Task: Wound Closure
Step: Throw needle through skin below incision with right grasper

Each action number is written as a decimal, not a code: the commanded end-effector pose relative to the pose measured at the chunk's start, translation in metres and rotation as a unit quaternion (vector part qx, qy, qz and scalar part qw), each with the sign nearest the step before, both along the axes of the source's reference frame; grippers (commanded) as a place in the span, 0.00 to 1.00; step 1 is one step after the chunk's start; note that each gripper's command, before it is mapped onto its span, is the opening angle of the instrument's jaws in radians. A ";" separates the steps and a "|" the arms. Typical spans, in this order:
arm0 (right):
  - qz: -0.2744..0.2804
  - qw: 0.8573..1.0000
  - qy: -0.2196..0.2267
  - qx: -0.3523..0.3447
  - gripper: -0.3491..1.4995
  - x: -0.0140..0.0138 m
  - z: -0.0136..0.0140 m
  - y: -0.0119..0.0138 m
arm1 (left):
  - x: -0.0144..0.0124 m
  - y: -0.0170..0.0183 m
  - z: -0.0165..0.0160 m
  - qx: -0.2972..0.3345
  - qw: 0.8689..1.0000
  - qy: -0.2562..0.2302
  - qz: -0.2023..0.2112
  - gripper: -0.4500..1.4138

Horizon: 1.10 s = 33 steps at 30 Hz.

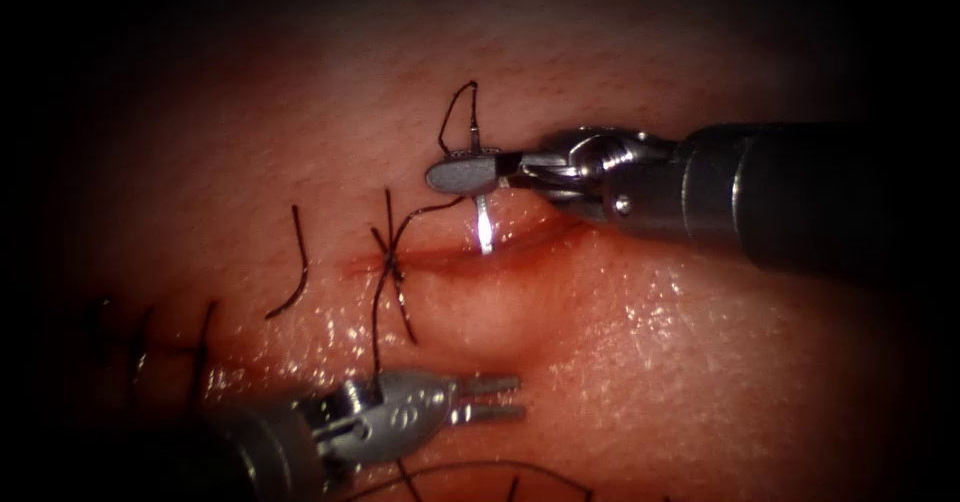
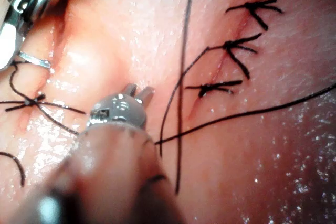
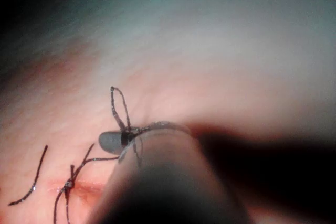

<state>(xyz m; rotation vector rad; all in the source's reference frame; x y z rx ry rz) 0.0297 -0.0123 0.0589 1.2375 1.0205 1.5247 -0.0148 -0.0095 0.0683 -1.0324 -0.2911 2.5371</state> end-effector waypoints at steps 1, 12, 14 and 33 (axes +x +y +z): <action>0.004 1.000 0.008 0.014 0.00 0.0008 0.0003 0.0004 | -0.0006 0.0001 0.0006 0.000 1.000 0.000 0.000 0.25; -0.019 0.988 0.055 0.142 0.00 0.0024 -0.0021 -0.0033 | -0.0005 0.0001 0.0006 0.000 1.000 0.000 0.000 0.25; -0.022 0.985 0.057 0.159 0.00 0.0025 -0.0023 -0.0035 | -0.0005 0.0001 0.0006 0.000 1.000 0.000 0.000 0.25; -0.033 0.958 0.091 0.269 0.00 0.0027 -0.0029 -0.0069 | -0.0007 0.0002 0.0007 0.000 1.000 0.000 -0.001 0.25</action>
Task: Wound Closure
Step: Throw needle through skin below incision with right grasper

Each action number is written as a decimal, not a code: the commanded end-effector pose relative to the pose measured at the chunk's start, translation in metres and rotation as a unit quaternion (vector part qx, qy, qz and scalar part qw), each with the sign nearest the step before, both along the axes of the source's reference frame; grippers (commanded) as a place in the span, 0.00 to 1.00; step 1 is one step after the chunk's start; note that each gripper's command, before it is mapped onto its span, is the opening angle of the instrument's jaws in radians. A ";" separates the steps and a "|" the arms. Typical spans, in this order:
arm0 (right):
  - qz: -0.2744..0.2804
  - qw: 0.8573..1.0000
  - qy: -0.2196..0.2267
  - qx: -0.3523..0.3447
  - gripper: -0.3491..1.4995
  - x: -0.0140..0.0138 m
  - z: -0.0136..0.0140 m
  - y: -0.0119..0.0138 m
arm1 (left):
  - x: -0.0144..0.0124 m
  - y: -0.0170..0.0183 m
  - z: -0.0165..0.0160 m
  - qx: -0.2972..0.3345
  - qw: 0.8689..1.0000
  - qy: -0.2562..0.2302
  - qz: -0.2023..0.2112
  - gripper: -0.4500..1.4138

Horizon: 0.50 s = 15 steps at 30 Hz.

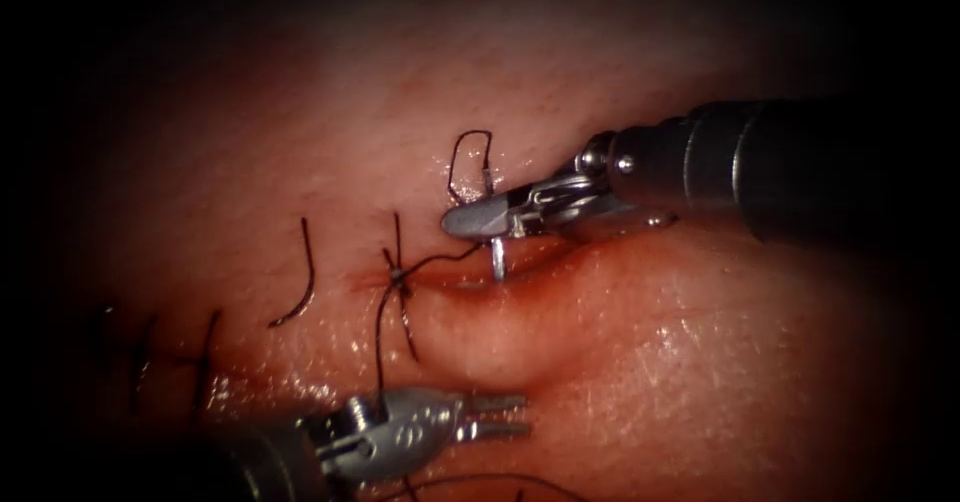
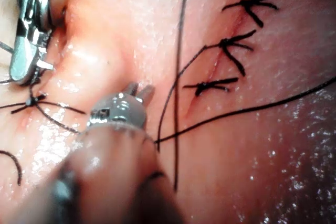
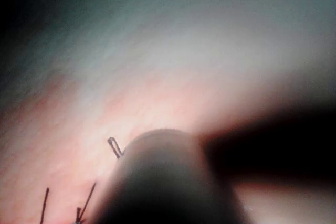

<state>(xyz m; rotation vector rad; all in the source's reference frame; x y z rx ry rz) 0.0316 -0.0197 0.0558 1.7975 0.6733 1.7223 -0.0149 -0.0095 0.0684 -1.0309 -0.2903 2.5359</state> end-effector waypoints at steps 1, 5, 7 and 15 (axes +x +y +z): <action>0.001 1.000 0.001 -0.001 0.00 0.0008 0.0000 0.0005 | -0.0005 0.0001 0.0006 0.000 1.000 0.000 0.000 0.25; 0.000 1.000 0.007 -0.001 0.00 0.0014 -0.0008 -0.0002 | -0.0005 0.0001 0.0006 0.000 1.000 0.000 0.000 0.25; -0.002 1.000 0.010 -0.002 0.00 0.0015 -0.0013 -0.0007 | -0.0005 0.0001 0.0006 -0.001 1.000 0.000 0.000 0.25; -0.006 1.000 0.016 0.003 0.00 0.0018 -0.0029 -0.0023 | -0.0005 0.0002 0.0006 0.000 1.000 -0.001 0.000 0.25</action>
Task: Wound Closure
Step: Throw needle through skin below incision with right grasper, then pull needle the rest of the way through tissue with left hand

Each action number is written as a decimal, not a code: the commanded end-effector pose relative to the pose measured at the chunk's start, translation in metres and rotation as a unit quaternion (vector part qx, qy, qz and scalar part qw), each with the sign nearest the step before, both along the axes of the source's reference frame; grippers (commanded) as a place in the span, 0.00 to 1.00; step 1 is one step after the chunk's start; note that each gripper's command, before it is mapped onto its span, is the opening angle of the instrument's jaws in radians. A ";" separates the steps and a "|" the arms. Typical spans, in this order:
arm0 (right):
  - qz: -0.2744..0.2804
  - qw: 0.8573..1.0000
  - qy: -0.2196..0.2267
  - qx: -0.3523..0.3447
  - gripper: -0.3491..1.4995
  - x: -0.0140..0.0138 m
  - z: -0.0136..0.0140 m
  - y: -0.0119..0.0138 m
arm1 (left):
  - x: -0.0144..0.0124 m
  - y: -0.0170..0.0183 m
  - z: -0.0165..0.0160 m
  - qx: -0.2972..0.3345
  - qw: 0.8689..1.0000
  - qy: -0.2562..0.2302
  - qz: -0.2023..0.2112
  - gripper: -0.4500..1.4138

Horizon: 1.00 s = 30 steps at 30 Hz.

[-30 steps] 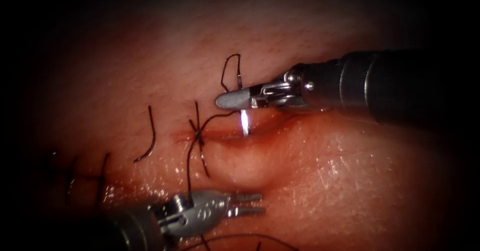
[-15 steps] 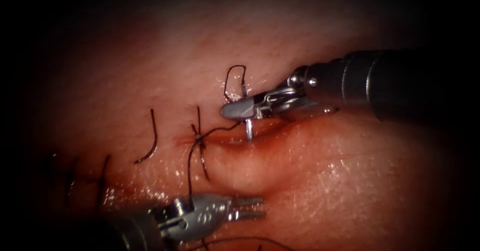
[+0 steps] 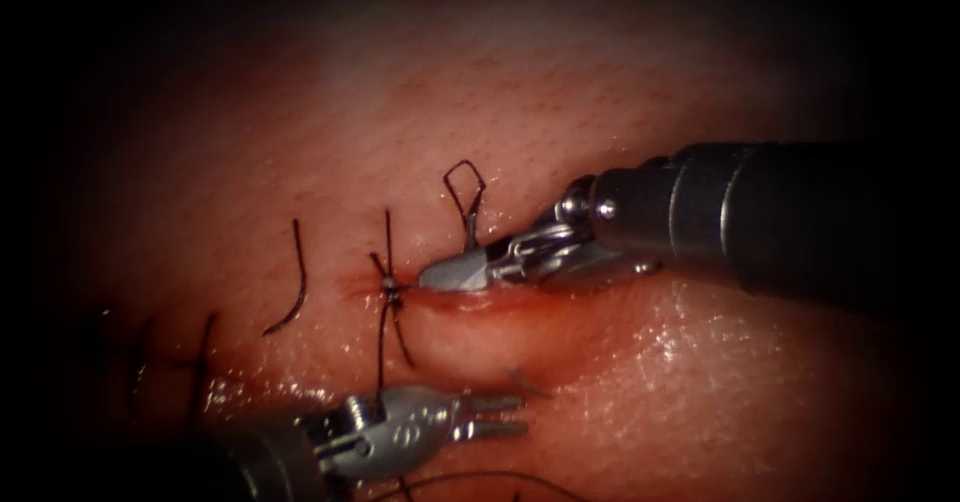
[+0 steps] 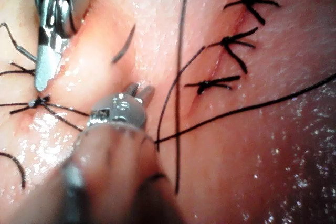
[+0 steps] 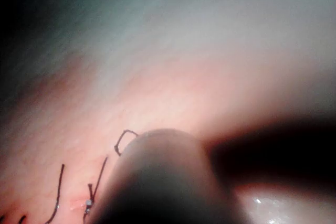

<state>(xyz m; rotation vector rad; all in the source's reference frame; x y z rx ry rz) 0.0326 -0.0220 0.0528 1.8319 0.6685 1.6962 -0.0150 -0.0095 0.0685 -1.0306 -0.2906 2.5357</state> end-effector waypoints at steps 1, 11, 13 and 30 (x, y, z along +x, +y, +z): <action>-0.001 1.000 0.003 -0.001 0.00 0.0008 -0.0001 -0.0002 | -0.0005 0.0002 0.0005 0.000 1.000 -0.001 0.000 0.25; 0.063 0.995 -0.020 -0.070 0.00 0.0006 -0.0005 0.0013 | -0.0005 0.0001 0.0003 0.000 1.000 0.000 0.000 0.25; 0.081 0.988 -0.031 -0.130 0.00 0.0000 -0.0001 0.0028 | -0.0005 0.0001 0.0001 0.001 1.000 0.000 0.000 0.26; 0.056 0.896 -0.162 -0.410 0.73 -0.0069 0.0049 0.0087 | 0.0001 0.0021 -0.0064 -0.119 0.989 -0.081 0.037 0.39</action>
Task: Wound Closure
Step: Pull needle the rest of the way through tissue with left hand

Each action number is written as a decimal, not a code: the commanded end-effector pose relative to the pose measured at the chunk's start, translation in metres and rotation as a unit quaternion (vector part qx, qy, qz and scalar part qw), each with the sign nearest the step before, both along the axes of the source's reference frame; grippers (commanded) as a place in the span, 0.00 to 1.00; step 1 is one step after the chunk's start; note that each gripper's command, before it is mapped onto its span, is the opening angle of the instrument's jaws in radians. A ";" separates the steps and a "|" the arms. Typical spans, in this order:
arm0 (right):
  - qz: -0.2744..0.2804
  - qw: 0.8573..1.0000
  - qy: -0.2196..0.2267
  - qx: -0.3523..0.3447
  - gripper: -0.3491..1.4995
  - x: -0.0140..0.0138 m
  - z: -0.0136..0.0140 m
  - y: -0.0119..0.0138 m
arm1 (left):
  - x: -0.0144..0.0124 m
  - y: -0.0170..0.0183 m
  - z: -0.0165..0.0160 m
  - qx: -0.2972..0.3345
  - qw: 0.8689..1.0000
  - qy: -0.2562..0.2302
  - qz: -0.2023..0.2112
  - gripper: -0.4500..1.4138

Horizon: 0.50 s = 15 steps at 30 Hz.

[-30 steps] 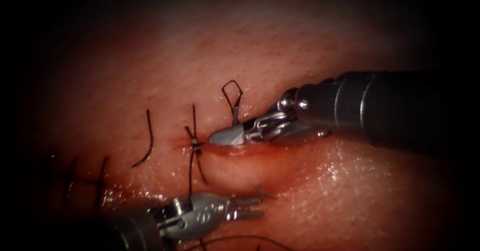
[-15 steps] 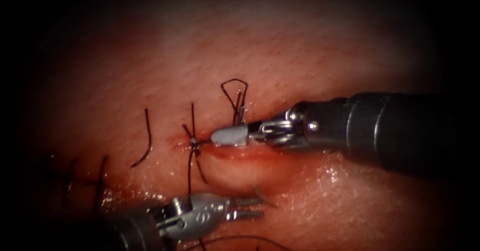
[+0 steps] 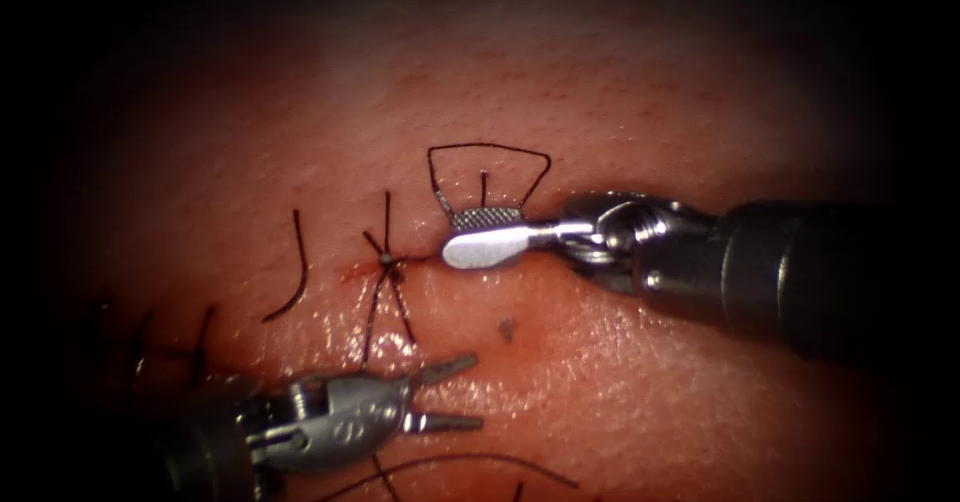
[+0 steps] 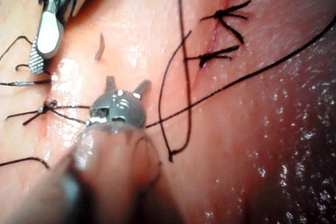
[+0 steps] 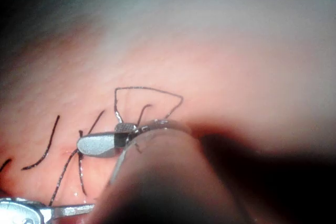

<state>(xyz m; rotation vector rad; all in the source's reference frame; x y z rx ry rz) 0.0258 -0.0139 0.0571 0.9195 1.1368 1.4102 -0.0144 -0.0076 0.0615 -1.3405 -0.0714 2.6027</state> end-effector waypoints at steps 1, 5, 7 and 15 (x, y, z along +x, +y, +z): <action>-0.007 1.000 -0.010 -0.007 0.73 -0.0006 0.0007 0.0007 | -0.0004 0.0002 0.0005 -0.001 1.000 -0.001 -0.001 0.40; -0.011 1.000 -0.021 -0.012 0.73 -0.0027 0.0011 0.0013 | -0.0004 0.0007 0.0008 -0.015 1.000 -0.001 -0.008 0.43; -0.013 1.000 -0.023 -0.013 0.73 -0.0040 0.0012 0.0016 | -0.0007 0.0011 0.0011 -0.019 1.000 -0.005 -0.016 0.49; 0.008 1.000 -0.016 -0.012 0.64 -0.0091 0.0004 0.0017 | -0.0023 0.0021 0.0015 -0.041 0.998 -0.020 -0.041 0.53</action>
